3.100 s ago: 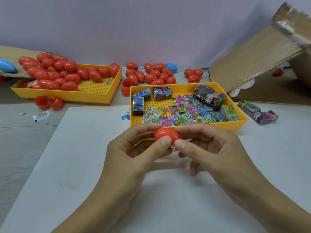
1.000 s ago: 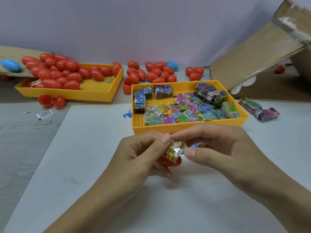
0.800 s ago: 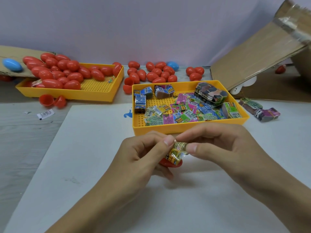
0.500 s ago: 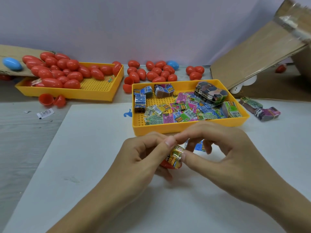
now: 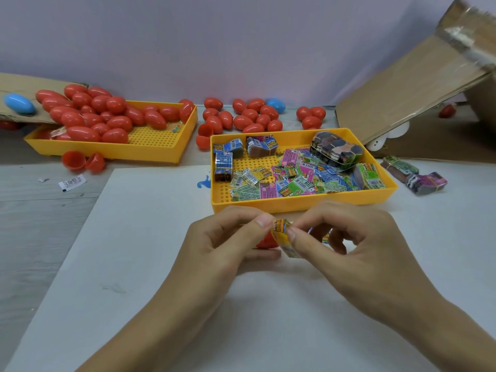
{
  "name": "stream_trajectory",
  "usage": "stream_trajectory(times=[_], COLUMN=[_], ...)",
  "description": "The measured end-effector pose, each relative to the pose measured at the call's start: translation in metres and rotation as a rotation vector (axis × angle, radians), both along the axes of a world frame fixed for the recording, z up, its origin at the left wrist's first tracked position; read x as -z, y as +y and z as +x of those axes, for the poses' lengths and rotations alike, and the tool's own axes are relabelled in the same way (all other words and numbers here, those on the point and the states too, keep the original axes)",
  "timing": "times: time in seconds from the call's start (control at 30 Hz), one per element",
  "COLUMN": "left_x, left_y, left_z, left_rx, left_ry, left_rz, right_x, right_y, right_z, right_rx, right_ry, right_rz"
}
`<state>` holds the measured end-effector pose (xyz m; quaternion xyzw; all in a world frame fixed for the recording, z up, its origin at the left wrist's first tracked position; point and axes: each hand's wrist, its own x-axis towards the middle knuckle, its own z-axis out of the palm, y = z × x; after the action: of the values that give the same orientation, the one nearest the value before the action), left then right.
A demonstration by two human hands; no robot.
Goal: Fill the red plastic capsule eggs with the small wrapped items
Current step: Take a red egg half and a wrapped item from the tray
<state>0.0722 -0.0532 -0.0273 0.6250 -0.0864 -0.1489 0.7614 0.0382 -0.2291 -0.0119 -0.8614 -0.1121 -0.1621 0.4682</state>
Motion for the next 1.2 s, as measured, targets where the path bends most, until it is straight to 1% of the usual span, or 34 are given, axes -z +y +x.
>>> stream_trajectory(times=[0.17, 0.3, 0.4, 0.53, 0.63, 0.77, 0.83, 0.93, 1.03, 1.2], left_x=[0.0000, -0.0007, -0.0015, -0.0032, -0.0024, -0.0032, -0.0029, -0.0032, -0.0032, -0.0043], left_y=[-0.0010, -0.0029, -0.0030, -0.0014, 0.0014, 0.0029, 0.0033, 0.0048, 0.0053, 0.0019], left_z=[-0.0012, -0.0028, -0.0031, -0.0024, -0.0008, -0.0007, -0.0001, 0.0023, 0.0032, 0.0020], left_rx=[0.008, -0.052, -0.068, -0.007, -0.001, 0.043, 0.036, 0.033, 0.007, -0.031], left_ry=[-0.031, -0.089, -0.084, -0.040, 0.014, 0.019, 0.025, 0.023, 0.006, -0.003], left_rz=[0.002, 0.035, 0.042, 0.010, -0.036, -0.066, -0.097, -0.149, -0.127, -0.128], right_x=[0.0042, 0.0052, 0.0047, 0.0050, 0.0034, 0.0015, 0.0014, 0.0014, 0.0007, -0.0037], right_y=[-0.0017, -0.0017, -0.0015, -0.0017, -0.0033, -0.0017, -0.0011, -0.0012, -0.0014, 0.0001], right_z=[0.0021, 0.0029, 0.0023, 0.0019, 0.0021, 0.0010, 0.0004, 0.0007, 0.0013, -0.0007], right_rx=[0.035, 0.055, 0.050, 0.059, 0.069, 0.068, 0.067, 0.073, 0.078, 0.041], right_ry=[-0.075, -0.148, -0.180, -0.161, -0.101, -0.076, -0.082, -0.097, -0.111, -0.105], right_rz=[-0.060, -0.108, -0.106, -0.089, -0.013, 0.080, 0.108, 0.073, 0.057, 0.125])
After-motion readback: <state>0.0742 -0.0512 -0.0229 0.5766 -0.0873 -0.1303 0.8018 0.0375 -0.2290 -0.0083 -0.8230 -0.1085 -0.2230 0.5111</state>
